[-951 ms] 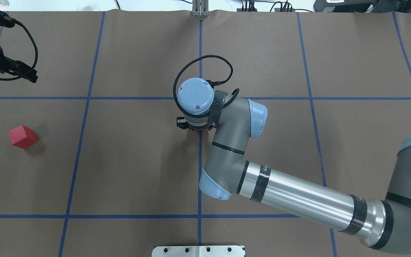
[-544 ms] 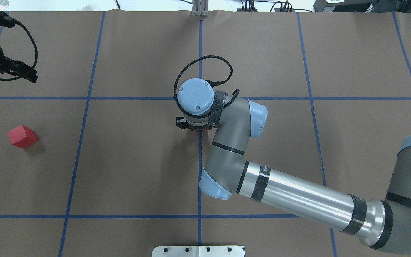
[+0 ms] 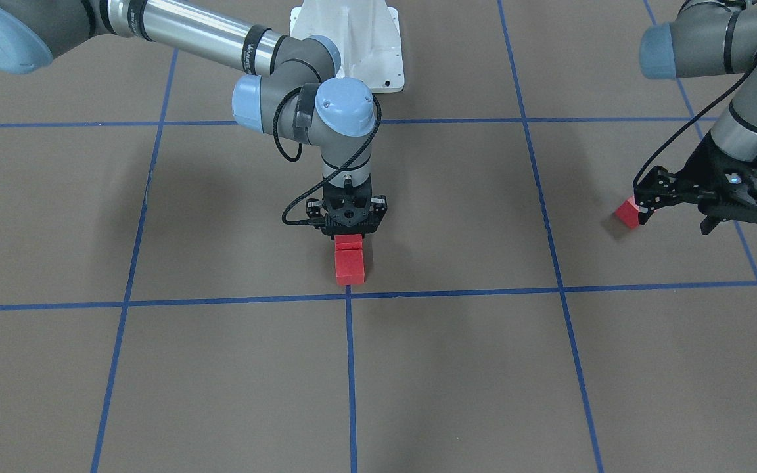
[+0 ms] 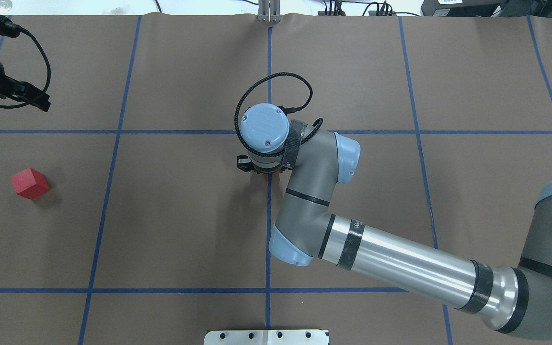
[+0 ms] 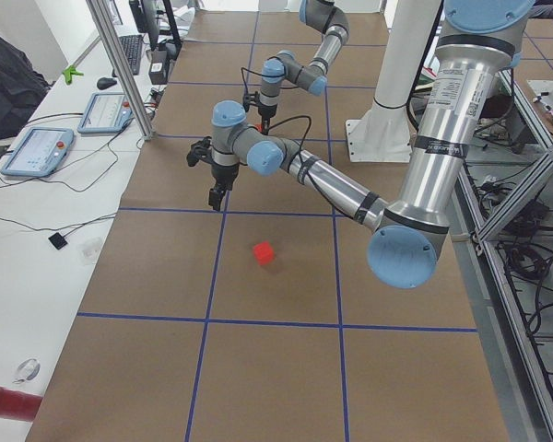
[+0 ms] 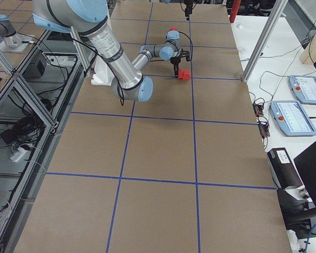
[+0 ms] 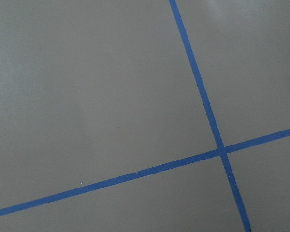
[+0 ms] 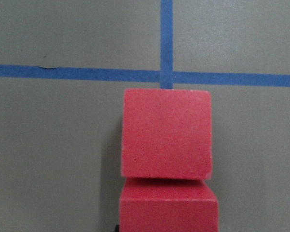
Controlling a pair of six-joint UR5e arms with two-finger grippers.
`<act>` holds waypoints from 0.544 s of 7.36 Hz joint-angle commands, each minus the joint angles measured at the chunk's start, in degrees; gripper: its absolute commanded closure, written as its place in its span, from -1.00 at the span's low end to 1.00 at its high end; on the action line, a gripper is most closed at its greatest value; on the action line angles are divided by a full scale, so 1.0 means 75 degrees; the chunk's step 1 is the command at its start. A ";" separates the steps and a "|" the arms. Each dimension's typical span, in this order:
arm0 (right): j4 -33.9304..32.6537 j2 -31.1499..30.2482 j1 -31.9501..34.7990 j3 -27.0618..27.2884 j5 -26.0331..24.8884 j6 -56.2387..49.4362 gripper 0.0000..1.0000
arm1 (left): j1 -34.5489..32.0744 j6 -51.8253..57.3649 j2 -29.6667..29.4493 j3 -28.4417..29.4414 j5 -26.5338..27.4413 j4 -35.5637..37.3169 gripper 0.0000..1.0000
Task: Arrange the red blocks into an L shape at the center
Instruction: 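Set the cube down against the center cube's near side and release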
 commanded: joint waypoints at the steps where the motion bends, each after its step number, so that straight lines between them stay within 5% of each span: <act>1: 0.0007 0.0000 0.0035 -0.0004 0.0007 -0.0137 0.69 | 0.0000 0.0000 -0.0005 -0.0005 0.0000 0.0000 -0.99; 4: 0.0053 -0.0035 0.0036 0.0008 -0.0004 -0.0172 -0.58 | 0.0000 0.0000 -0.0005 -0.0017 0.0000 0.0000 -0.99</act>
